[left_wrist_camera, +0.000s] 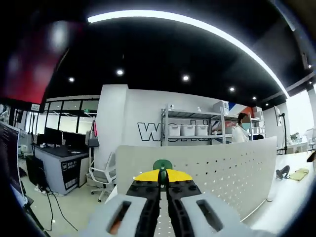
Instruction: Insert the hook assembly into the mounting plate slot until the hook locks in place.
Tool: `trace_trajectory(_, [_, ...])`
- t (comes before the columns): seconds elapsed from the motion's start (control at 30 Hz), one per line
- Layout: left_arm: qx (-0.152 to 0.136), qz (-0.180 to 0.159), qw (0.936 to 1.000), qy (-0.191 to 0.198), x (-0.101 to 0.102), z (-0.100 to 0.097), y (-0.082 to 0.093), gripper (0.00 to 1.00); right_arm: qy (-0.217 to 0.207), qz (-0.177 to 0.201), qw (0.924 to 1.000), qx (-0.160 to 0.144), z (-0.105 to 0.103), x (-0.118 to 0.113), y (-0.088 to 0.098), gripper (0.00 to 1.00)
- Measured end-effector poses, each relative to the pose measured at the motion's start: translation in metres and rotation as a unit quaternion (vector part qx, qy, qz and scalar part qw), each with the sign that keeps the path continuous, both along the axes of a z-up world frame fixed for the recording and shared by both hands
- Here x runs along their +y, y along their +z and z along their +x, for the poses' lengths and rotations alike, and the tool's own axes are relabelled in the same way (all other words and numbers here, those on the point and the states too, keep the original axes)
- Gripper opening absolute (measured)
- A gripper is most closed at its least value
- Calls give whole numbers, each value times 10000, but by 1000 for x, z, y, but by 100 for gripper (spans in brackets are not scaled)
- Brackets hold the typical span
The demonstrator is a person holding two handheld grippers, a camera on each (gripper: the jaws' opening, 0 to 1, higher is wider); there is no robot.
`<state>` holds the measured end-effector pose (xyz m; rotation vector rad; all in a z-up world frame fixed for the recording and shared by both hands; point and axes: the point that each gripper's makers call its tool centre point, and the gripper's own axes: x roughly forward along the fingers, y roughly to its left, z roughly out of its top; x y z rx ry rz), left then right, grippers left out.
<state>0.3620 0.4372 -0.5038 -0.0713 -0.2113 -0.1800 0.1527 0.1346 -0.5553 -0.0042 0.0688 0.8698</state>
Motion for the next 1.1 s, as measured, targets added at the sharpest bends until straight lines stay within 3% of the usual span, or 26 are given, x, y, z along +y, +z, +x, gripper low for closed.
trace_trajectory(0.5, [-255, 200, 9987, 400, 2, 33, 3, 3, -157, -83, 9998, 27, 11, -10, 5, 82])
trace_trajectory(1.1, [-248, 236, 9979, 549, 7, 49, -3, 3, -220, -132, 9997, 55, 18, -15, 7, 80])
